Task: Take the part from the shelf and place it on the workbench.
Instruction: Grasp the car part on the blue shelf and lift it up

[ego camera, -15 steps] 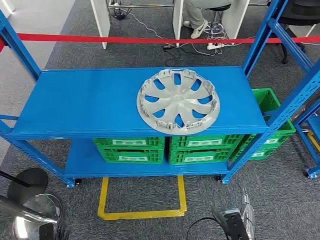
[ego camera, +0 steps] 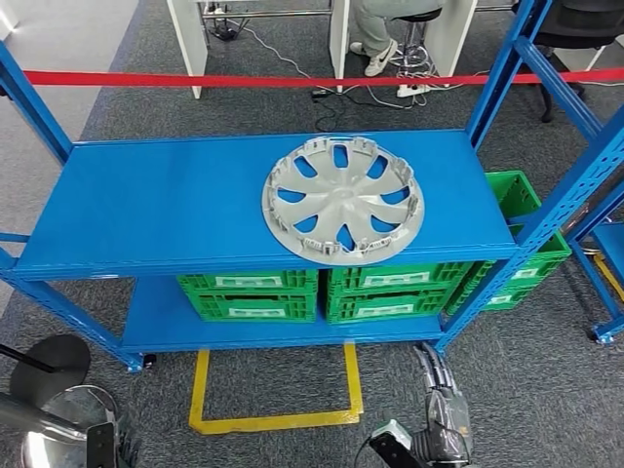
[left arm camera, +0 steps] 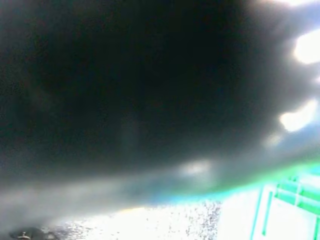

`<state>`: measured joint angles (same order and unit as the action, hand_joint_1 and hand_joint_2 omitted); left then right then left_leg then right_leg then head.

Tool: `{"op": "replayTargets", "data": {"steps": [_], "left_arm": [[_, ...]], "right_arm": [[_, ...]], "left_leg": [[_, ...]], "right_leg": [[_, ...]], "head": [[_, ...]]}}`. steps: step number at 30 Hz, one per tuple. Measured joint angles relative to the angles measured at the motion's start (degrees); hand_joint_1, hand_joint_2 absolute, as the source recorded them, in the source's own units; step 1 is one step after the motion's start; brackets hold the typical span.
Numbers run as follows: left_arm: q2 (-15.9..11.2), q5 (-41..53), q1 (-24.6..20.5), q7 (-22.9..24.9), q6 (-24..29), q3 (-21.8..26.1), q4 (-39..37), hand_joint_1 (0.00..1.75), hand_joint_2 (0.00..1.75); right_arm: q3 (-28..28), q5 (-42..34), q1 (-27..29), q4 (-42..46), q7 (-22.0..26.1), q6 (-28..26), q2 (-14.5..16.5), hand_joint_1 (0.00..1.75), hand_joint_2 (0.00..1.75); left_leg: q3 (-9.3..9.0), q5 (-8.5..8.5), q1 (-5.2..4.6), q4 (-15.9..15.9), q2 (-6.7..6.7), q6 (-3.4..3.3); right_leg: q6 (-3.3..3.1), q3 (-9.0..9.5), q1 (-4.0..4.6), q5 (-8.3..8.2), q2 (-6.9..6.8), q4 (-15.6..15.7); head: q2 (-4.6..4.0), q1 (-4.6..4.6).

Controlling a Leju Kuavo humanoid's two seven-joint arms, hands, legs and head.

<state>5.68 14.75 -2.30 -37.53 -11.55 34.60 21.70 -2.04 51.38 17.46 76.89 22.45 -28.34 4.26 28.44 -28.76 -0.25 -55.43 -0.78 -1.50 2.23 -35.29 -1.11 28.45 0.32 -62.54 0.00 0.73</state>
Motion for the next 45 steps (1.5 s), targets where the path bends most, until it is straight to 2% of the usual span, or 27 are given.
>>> {"op": "replayTargets", "data": {"steps": [2,5,7,8,10,11,12,13,15,16,17,20,22,23,26,27,28,30,31,32,33,37,39,41,42,43,45], "left_arm": [[0.05,0.51,-0.39,-0.04,0.21,0.13,-0.25,0.0,0.0],[0.03,1.36,-0.96,-0.12,0.54,0.34,-0.62,0.0,0.0],[0.1,1.95,-1.39,-0.17,0.77,0.55,-0.88,0.0,0.0],[0.14,2.27,-1.58,-0.19,0.87,0.68,-1.03,0.0,0.0],[0.22,2.84,-1.85,-0.2,1.02,0.92,-1.37,0.0,0.0],[0.23,3.08,-1.9,-0.21,1.1,1.02,-1.52,0.0,0.0],[0.24,3.25,-1.9,-0.21,1.18,1.09,-1.63,0.0,0.0],[0.24,3.37,-1.9,-0.21,1.24,1.14,-1.7,0.0,0.0],[0.23,3.56,-1.95,-0.2,1.31,1.18,-1.76,0.0,0.0],[0.24,3.71,-2.06,-0.2,1.35,1.2,-1.86,0.0,0.0],[0.26,3.95,-2.22,-0.2,1.42,1.22,-1.99,0.0,0.0],[0.32,4.79,-2.56,-0.25,1.69,1.3,-2.37,0.0,0.0],[0.39,5.39,-2.69,-0.32,1.77,1.37,-2.53,0.0,0.0],[0.4,5.59,-2.83,-0.34,1.74,1.45,-2.59,0.0,0.0],[0.38,5.82,-3.03,-0.35,1.34,1.81,-2.71,0.0,0.0],[0.41,5.8,-2.99,-0.35,1.14,1.98,-2.76,0.0,0.0],[0.44,5.77,-2.95,-0.35,0.99,2.19,-2.82,0.0,0.0],[0.5,5.74,-2.93,-0.35,1.07,2.53,-2.97,0.0,0.0],[0.55,5.77,-2.97,-0.35,1.21,2.64,-3.08,0.0,0.0],[0.56,5.86,-3.01,-0.35,1.35,2.72,-3.17,0.0,0.0],[0.58,5.97,-3.04,-0.35,1.44,2.77,-3.26,0.0,0.0],[0.56,6.34,-3.15,-0.35,1.51,2.81,-3.4,0.0,0.0],[0.54,6.39,-3.21,-0.35,1.54,2.81,-3.44,0.0,0.0],[0.5,6.5,-3.17,-0.35,1.64,2.83,-3.49,0.0,0.0],[0.48,6.55,-3.11,-0.35,1.69,2.84,-3.52,0.0,0.0],[0.46,6.61,-3.06,-0.35,1.74,2.85,-3.55,0.0,0.0],[0.4,6.68,-3.04,-0.35,1.79,2.86,-3.59,0.0,0.0]], "right_arm": [[-2.11,3.03,0.02,0.99,-1.9,-1.34,-0.82,0.0,1.75],[-5.43,7.28,0.44,2.4,-4.8,-3.01,-1.95,0.0,1.75],[-7.75,10.0,0.58,3.44,-6.87,-4.21,-2.75,0.0,1.75],[-9.01,11.53,0.6,3.98,-8.0,-4.86,-3.17,0.0,1.75],[-11.34,14.34,0.67,4.81,-10.04,-6.01,-4.02,0.0,1.75],[-12.4,15.64,0.76,5.11,-11.01,-6.49,-4.4,0.0,1.75],[-13.14,16.57,0.85,5.31,-11.7,-6.85,-4.68,0.0,1.75],[-13.64,17.19,0.94,5.45,-12.2,-7.1,-4.85,0.0,1.75],[-14.33,18.05,1.02,5.94,-12.94,-7.37,-5.12,0.0,1.75],[-14.9,18.63,1.01,6.34,-13.47,-7.59,-5.38,0.0,1.75],[-15.71,19.5,1.04,6.85,-14.19,-7.94,-5.73,0.0,1.75],[-18.18,22.6,1.37,8.27,-16.92,-9.11,-6.73,0.0,1.75],[-19.17,24.35,1.56,9.26,-18.49,-9.54,-7.28,0.0,1.75],[-19.47,24.98,1.62,9.77,-18.97,-9.64,-7.52,0.0,1.75],[-19.73,25.71,2.26,11.03,-19.13,-9.74,-7.93,0.0,1.75],[-19.73,25.82,2.59,11.34,-19.07,-9.74,-8.03,0.0,1.75],[-19.73,25.92,2.85,11.65,-19.0,-9.74,-8.1,0.0,1.75],[-19.72,26.07,3.09,12.08,-18.82,-9.74,-8.18,0.0,1.75],[-19.72,26.18,3.07,12.21,-18.71,-9.74,-8.19,0.0,1.75],[-19.73,26.28,3.0,12.33,-18.6,-9.74,-8.19,0.0,1.75],[-19.76,26.39,2.96,12.39,-18.49,-9.74,-8.2,0.0,1.75],[-20.04,26.65,2.86,12.57,-18.21,-9.74,-8.2,0.0,1.75],[-20.25,26.62,2.67,12.63,-18.11,-9.74,-8.2,0.0,1.75],[-20.47,26.6,2.54,12.63,-18.07,-9.74,-8.2,0.0,1.75],[-20.6,26.62,2.53,12.63,-18.06,-9.74,-8.2,0.0,1.75],[-20.72,26.64,2.52,12.63,-18.06,-9.74,-8.2,0.0,1.75],[-20.98,26.69,2.46,12.62,-18.07,-9.74,-8.2,0.0,1.75]], "left_leg": [[-0.14,-0.5,-0.17,-0.33,0.02,0.65],[-0.14,-0.96,-0.07,-0.6,0.04,1.51],[0.89,-2.62,0.13,-3.16,0.12,2.24],[2.42,-4.19,0.27,-6.31,0.17,2.6],[6.92,-7.32,0.55,-14.6,0.19,3.08],[8.79,-7.82,0.69,-17.62,0.2,3.24],[9.77,-7.09,0.82,-18.62,0.21,3.35],[9.7,-5.18,0.96,-17.36,0.22,3.41],[7.2,0.11,1.13,-10.21,0.26,3.36],[5.85,1.81,1.08,-6.75,0.26,3.24],[4.95,2.45,1.0,-4.4,0.3,2.97],[4.53,1.69,0.8,-2.8,0.32,1.87],[4.23,1.6,0.88,-2.51,0.36,1.09],[4.03,1.54,0.92,-2.38,0.43,0.71],[3.75,1.15,0.57,-2.39,0.52,-0.04],[3.58,0.98,0.4,-2.4,0.5,-0.19],[3.31,0.79,0.23,-2.41,0.45,-0.3],[2.55,0.31,-0.05,-2.41,0.35,-0.35],[2.27,0.02,-0.26,-2.46,0.31,-0.23],[2.15,-0.2,-0.39,-2.54,0.3,-0.04],[2.17,-0.32,-0.44,-2.6,0.3,0.2],[2.43,-1.21,-0.3,-3.45,0.38,1.44],[4.55,-3.99,0.01,-8.21,0.43,2.23],[8.32,-7.11,0.47,-15.57,0.47,2.85],[9.63,-7.47,0.69,-17.84,0.47,3.08],[10.03,-6.69,0.88,-18.17,0.48,3.27],[7.68,-2.3,1.25,-12.46,0.53,3.58]], "right_leg": [[-0.46,2.7,0.13,-1.02,-0.02,4.78],[-1.29,3.15,0.22,-0.38,0.1,5.25],[-1.96,3.53,0.03,-0.15,0.0,5.43],[-2.24,3.74,-0.04,-0.02,-0.07,5.51],[-2.57,4.04,-0.03,0.34,-0.12,5.51],[-2.6,4.28,-0.03,0.55,-0.09,5.5],[-2.56,4.6,-0.04,0.79,-0.04,5.5],[-2.45,5.05,-0.07,1.09,0.04,5.5],[-2.02,5.87,-0.15,1.81,0.16,5.52],[-1.66,6.22,-0.08,2.18,0.23,5.47],[-1.27,6.32,0.0,2.43,0.26,5.43],[-0.2,6.4,0.13,2.69,0.21,5.6],[0.29,5.8,0.03,3.76,0.1,4.31],[0.44,4.52,0.02,5.01,0.07,1.86],[0.43,-2.41,0.06,9.02,0.03,-10.07],[0.32,-3.99,0.1,8.85,0.03,-12.05],[0.1,-4.42,0.18,7.44,0.03,-11.64],[-0.71,-2.27,0.53,2.48,0.02,-5.06],[-1.23,-0.61,0.74,0.6,-0.04,-1.32],[-1.62,0.74,0.91,-0.42,-0.07,1.57],[-1.89,1.5,1.06,-0.69,-0.07,3.13],[-2.44,2.24,0.84,-0.58,0.0,4.45],[-2.77,2.63,0.55,-0.65,-0.18,4.89],[-2.91,2.72,0.5,-0.53,-0.25,4.92],[-2.89,2.78,0.46,-0.45,-0.26,4.91],[-2.8,2.89,0.41,-0.37,-0.25,4.9],[-2.41,3.38,0.2,-0.1,-0.2,4.9]], "head": [[0.01,-0.06],[0.02,-0.16],[0.02,-0.45],[0.02,-0.61],[0.02,-0.77],[0.02,-0.76],[0.02,-0.77],[0.02,-0.78],[0.02,-0.77],[0.01,-0.8],[0.01,-0.85],[0.02,-0.81],[0.02,-0.69],[0.01,-0.6],[0.01,-0.43],[0.01,-0.43],[0.01,-0.41],[0.01,-0.4],[0.01,-0.47],[0.01,-0.52],[0.01,-0.59],[0.02,-0.74],[0.01,-0.93],[0.0,-1.03],[0.01,-1.03],[0.01,-1.02],[0.01,-1.03]]}}
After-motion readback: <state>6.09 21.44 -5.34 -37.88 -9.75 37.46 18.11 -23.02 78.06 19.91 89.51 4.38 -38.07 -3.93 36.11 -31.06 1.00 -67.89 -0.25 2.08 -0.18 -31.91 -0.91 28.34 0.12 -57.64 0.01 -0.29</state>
